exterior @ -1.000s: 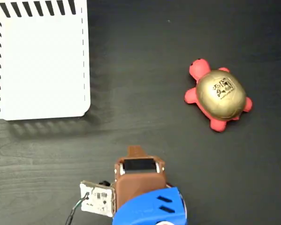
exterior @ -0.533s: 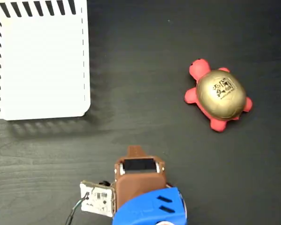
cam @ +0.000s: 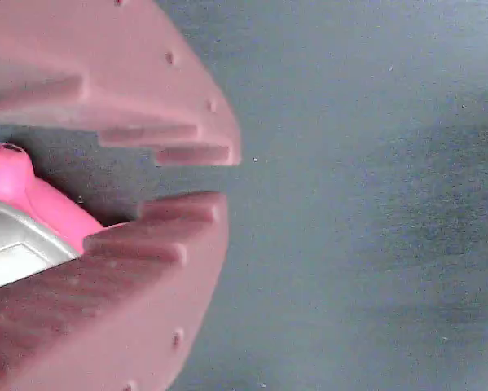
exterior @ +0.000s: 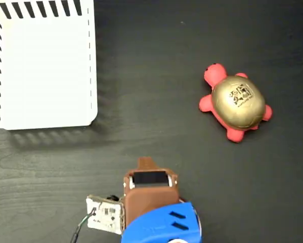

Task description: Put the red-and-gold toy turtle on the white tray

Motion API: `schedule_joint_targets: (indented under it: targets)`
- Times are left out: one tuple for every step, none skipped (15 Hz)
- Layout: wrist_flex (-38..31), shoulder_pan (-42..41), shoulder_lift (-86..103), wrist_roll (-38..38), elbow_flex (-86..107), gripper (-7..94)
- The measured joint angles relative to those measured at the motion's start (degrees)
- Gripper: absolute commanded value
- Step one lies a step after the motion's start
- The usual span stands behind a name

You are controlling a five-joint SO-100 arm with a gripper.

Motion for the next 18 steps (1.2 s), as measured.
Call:
schedule_joint_targets:
  targets:
    - [0.0, 0.0, 0.0, 0.0, 0.0, 0]
    - [0.0, 0.0, 0.0, 0.0, 0.0, 0]
    - [0.0, 0.0, 0.0, 0.0, 0.0, 0]
    - [0.0, 0.0, 0.0, 0.0, 0.0, 0]
    - [0.0, 0.0, 0.0, 0.0, 0.0, 0]
    - [0.0, 0.0, 0.0, 0.0, 0.0, 0]
    - [0.0, -0.2, 0.0, -0.4, 0.0, 0]
    - [0.0, -0.9, 0.0, -1.7, 0.0, 0]
    - [0.0, -1.8, 0.0, -2.4, 0.0, 0]
    - [0.0, -2.7, -0.2, -2.5, 0.0, 0]
    - [-0.6, -3.4, -1.3, -2.3, 0.0, 0]
    - [-2.0, -3.6, -3.3, -1.6, 0.0, 0]
    - [-5.1, -3.3, -7.6, -0.5, -0.3, 0]
    - [-7.0, -2.4, -12.8, 1.1, -2.5, 0]
    - [-7.8, -0.9, -19.0, 2.9, -7.4, 0]
    - [-7.7, 0.1, -26.2, 4.8, -13.4, 0]
    - [-7.0, 0.8, -33.6, 6.8, -20.7, 0]
    - [-4.0, 2.7, -41.4, 8.5, -28.4, 0]
